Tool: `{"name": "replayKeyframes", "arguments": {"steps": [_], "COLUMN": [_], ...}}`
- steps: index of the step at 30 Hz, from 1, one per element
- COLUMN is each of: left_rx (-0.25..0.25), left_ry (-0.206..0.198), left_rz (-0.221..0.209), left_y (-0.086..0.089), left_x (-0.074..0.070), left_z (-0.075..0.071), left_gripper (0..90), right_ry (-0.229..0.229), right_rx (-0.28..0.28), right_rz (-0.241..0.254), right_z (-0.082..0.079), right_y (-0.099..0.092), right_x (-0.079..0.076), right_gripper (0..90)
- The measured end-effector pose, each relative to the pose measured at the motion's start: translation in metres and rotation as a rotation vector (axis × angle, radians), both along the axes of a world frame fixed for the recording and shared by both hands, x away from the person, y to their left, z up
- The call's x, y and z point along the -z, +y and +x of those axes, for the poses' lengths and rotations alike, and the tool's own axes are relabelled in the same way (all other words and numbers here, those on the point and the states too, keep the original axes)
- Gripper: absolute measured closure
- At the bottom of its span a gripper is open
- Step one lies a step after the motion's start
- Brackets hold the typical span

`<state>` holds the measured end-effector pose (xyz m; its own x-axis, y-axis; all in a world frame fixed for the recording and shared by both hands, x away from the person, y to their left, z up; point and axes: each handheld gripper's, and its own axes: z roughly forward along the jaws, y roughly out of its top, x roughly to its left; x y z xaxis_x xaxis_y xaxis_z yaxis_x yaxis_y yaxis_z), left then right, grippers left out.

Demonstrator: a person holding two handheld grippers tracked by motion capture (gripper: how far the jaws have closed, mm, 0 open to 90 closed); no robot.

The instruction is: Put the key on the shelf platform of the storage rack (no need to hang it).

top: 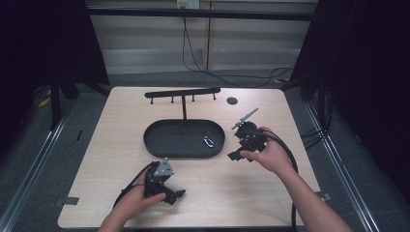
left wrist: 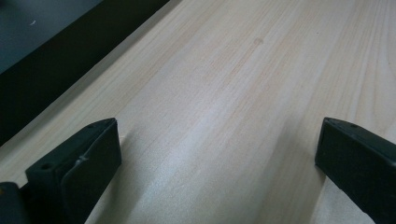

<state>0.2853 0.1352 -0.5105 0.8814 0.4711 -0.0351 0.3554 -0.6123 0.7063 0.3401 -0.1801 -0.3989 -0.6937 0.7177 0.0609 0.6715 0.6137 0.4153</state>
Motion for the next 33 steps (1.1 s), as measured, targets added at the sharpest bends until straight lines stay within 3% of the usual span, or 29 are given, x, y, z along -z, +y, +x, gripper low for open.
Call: {"name": "replayKeyframes", "arguments": {"steps": [33], "left_rx": [0.006], "left_ry": [-0.002], "left_rz": [0.012], "left_y": [0.001], "left_x": [-0.001], "left_z": [0.000], "left_gripper": [0.0], "right_ry": [0.013], "right_rx": [-0.011], "right_rz": [-0.028], "right_z": [-0.030], "right_y": [-0.026], "right_x": [0.010], "right_gripper": [30.1]}}
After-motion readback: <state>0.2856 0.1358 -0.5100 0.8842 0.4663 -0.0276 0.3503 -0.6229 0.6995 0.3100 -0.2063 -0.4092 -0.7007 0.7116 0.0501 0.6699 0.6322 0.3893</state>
